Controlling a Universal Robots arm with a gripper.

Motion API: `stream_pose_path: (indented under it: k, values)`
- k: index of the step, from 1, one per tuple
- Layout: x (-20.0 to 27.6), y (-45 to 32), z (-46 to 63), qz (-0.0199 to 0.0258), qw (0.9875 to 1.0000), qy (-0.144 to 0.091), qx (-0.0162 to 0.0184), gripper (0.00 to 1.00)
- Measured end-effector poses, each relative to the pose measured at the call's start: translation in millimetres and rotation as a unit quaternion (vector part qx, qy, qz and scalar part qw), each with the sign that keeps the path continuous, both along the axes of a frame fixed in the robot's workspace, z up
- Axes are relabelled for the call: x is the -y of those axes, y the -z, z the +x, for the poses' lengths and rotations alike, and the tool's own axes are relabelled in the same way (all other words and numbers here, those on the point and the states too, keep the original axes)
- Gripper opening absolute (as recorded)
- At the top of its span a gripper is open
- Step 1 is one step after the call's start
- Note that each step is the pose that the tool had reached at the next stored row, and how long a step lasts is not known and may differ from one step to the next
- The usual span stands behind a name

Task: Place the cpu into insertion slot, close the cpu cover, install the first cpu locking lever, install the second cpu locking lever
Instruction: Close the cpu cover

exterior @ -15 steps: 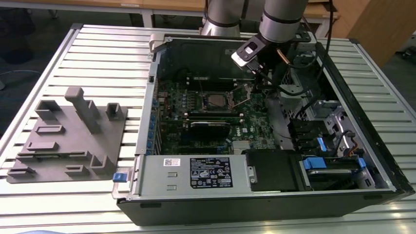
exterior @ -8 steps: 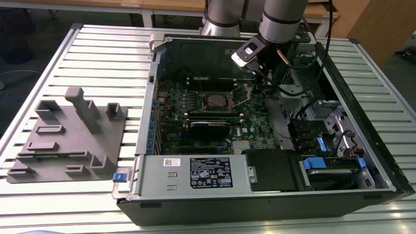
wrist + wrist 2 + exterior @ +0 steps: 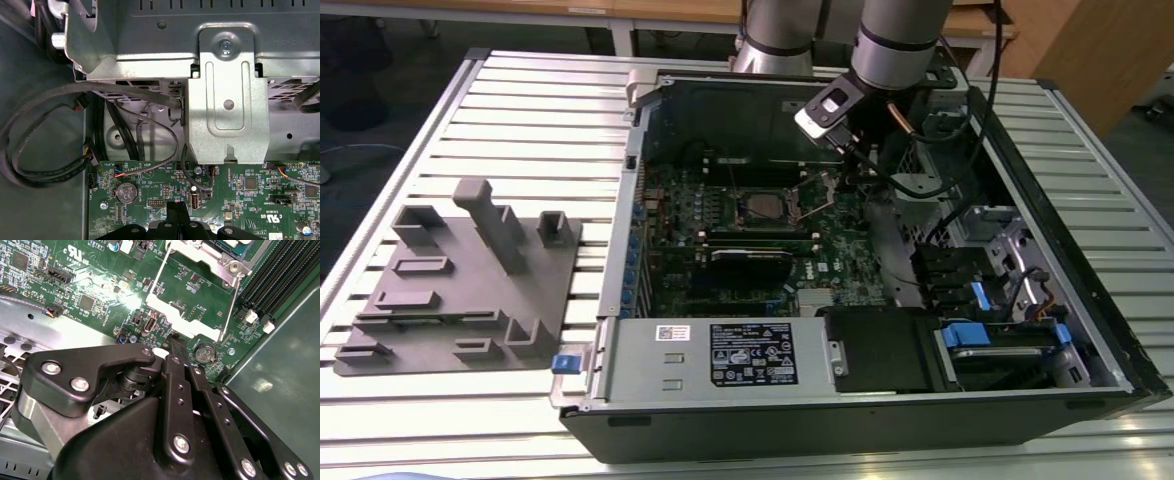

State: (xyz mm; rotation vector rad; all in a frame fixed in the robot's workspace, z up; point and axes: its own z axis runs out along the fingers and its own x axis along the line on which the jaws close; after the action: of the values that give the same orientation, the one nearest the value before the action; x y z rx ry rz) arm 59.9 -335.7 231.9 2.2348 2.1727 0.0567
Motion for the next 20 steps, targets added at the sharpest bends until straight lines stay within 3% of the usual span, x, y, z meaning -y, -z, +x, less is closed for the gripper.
stream_pose_path:
  k: [20]
  values:
    - [0.0,0.7,-1.4,0.0,1.0,0.0,0.0,0.11]
